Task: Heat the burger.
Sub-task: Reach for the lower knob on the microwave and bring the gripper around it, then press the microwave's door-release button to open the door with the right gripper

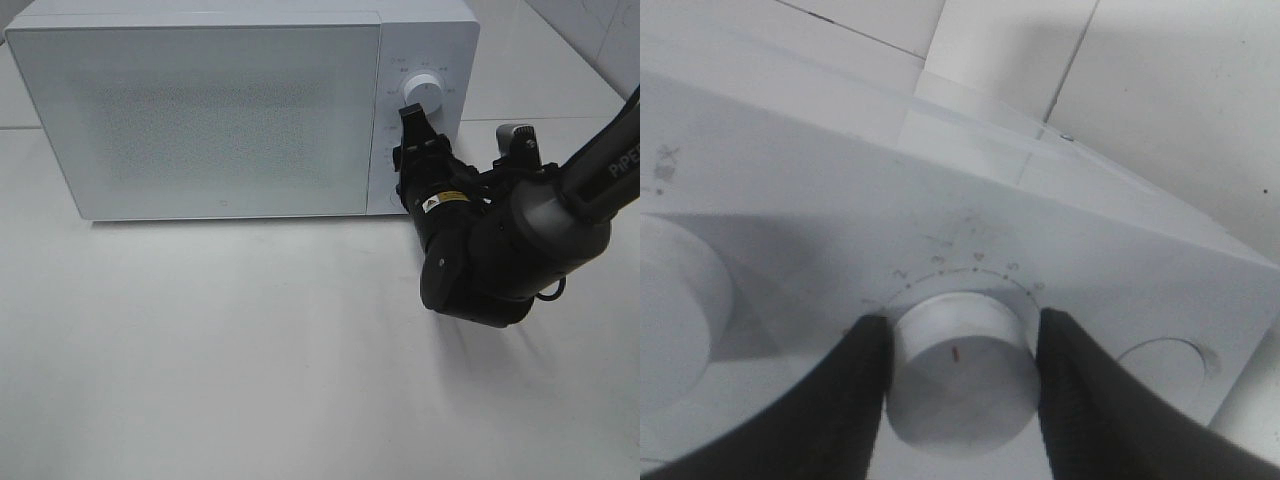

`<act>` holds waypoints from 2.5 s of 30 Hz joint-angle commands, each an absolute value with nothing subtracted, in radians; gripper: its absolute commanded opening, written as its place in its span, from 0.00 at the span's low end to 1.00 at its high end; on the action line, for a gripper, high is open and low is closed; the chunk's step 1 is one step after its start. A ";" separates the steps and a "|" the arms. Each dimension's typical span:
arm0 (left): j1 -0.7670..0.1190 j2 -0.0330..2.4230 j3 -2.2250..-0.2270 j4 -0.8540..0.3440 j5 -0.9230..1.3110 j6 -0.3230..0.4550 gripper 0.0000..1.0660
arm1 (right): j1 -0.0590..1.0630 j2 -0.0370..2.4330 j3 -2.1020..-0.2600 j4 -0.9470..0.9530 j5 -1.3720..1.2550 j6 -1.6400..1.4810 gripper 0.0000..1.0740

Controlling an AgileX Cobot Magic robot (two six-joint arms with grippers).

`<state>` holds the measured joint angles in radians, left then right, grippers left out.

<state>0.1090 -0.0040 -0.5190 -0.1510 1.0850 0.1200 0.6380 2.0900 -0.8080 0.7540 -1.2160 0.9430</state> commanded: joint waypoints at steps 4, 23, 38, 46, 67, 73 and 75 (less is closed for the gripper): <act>0.113 -0.030 -0.518 -0.152 1.074 0.114 0.94 | 0.629 2.086 -0.822 0.746 -1.277 1.104 0.00; 0.113 -0.030 -0.518 -0.152 1.074 0.114 0.94 | 0.629 2.086 -0.822 0.751 -1.318 1.443 0.00; 0.113 -0.030 -0.518 -0.152 1.074 0.114 0.94 | 0.629 2.086 -0.822 0.747 -1.318 1.490 0.01; 0.113 -0.030 -0.518 -0.152 1.074 0.114 0.94 | 0.629 2.086 -0.822 0.751 -1.318 1.450 0.04; 0.113 -0.030 -0.518 -0.152 1.074 0.114 0.94 | 0.629 2.085 -0.818 0.915 -1.318 1.310 0.69; 0.113 -0.030 -0.518 -0.152 1.074 0.114 0.94 | 0.633 2.073 -0.805 0.833 -1.315 1.285 0.72; 0.113 -0.030 -0.518 -0.152 1.074 0.114 0.94 | 0.633 2.041 -0.764 0.805 -1.309 1.250 0.69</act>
<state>0.1090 -0.0040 -0.5190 -0.1510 1.0850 0.1200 0.6350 2.0690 -0.7770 0.8370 -1.2120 1.2820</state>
